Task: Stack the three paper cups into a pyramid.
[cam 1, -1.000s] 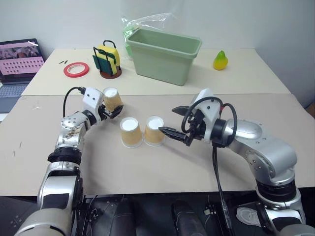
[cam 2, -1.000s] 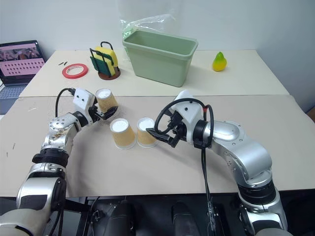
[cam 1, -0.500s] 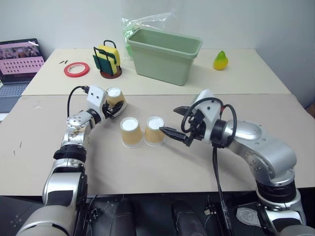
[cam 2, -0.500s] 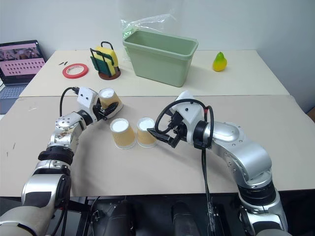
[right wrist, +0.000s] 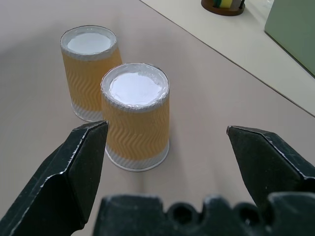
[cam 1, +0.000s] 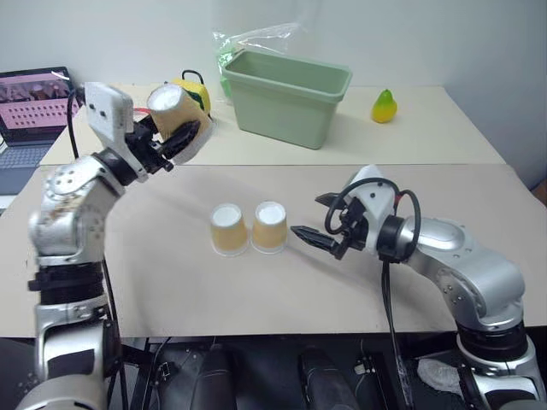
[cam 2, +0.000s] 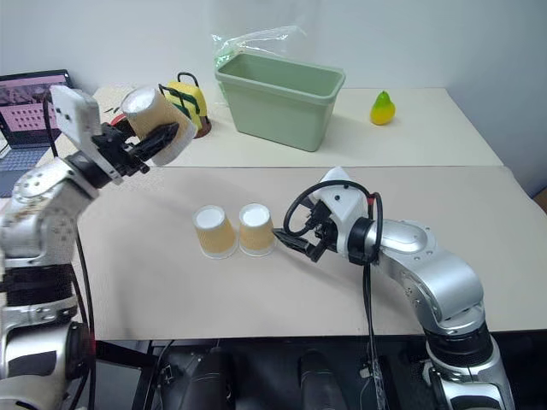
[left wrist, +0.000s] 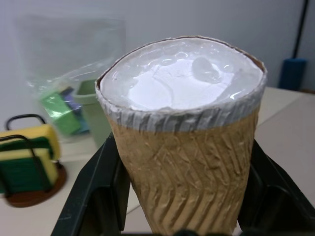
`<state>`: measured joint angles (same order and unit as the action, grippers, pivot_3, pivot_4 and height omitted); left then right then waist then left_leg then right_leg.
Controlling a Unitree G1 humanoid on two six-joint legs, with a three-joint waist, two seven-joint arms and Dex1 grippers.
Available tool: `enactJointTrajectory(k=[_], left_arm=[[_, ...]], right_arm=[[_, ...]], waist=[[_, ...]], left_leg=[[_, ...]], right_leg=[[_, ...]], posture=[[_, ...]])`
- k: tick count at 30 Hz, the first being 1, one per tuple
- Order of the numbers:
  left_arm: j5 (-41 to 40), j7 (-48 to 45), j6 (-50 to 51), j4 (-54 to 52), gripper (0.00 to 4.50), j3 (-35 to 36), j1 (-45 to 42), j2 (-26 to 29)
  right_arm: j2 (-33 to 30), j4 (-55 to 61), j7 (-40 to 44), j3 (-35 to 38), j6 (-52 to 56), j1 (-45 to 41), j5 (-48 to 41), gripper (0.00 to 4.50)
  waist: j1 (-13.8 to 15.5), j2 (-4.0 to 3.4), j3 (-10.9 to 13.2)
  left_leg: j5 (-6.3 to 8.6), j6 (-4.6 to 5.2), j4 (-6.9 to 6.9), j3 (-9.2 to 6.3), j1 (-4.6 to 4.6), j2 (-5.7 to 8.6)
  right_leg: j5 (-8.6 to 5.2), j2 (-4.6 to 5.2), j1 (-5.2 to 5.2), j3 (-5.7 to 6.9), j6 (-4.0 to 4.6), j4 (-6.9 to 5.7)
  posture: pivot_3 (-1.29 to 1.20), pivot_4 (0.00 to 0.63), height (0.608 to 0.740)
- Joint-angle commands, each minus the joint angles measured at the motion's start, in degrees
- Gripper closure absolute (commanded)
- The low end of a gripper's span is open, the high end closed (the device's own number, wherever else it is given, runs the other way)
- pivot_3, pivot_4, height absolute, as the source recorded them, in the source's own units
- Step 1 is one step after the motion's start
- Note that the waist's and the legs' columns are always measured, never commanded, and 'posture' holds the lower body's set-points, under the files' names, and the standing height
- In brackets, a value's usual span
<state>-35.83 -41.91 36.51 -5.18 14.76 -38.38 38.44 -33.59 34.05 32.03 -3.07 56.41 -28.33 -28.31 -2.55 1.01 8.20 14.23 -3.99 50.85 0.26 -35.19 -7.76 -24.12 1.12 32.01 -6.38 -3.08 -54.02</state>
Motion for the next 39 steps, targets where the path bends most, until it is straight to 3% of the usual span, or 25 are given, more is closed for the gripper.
enactJointTrajectory(k=[1, 15, 23, 39], left_arm=[[-7.29, -3.74, 7.92, -4.81, 1.86, 0.31, -0.51, 2.55], [2.57, -21.02, -1.26, 7.43, 1.86, -15.97, -10.0, 1.59], [4.81, -26.17, -3.4, 10.33, 1.86, -17.08, -11.22, 1.73], [6.38, -27.87, -3.46, 8.03, 1.86, -17.04, -8.07, 1.65]], right_arm=[[-0.69, 0.52, -0.03, 2.0, -2.07, -0.17, 0.07, 0.0], [2.57, 5.38, -6.81, 2.29, -1.3, 4.57, 0.48, 0.0], [2.71, 7.58, -9.51, 3.5, -0.45, 6.67, 0.1, 0.0], [2.24, 6.42, -10.06, 3.45, -1.0, 6.37, 0.35, 0.0]], waist=[[0.06, 0.0, 0.0], [-0.22, 0.0, 0.0], [-0.01, 0.0, 0.0], [-0.01, 0.0, 0.0]], left_leg=[[0.0, 0.0, 0.01, 0.0, 0.0, 0.0], [-0.01, 0.02, 0.01, -0.03, -0.07, 0.01], [-0.01, 0.03, 0.0, -0.04, -0.08, 0.01], [-0.01, 0.03, 0.0, -0.05, -0.08, 0.01]], right_leg=[[0.0, 0.0, 0.01, 0.0, 0.0, 0.0], [-0.04, 0.0, 0.06, 0.04, 0.13, -0.01], [-0.06, 0.0, 0.06, 0.05, 0.16, -0.02], [-0.06, 0.0, 0.06, 0.06, 0.16, -0.02]], posture=[[0.0, 0.15, 0.645], [0.0, 0.15, 0.645], [0.0, 0.15, 0.645], [0.0, 0.15, 0.645]])
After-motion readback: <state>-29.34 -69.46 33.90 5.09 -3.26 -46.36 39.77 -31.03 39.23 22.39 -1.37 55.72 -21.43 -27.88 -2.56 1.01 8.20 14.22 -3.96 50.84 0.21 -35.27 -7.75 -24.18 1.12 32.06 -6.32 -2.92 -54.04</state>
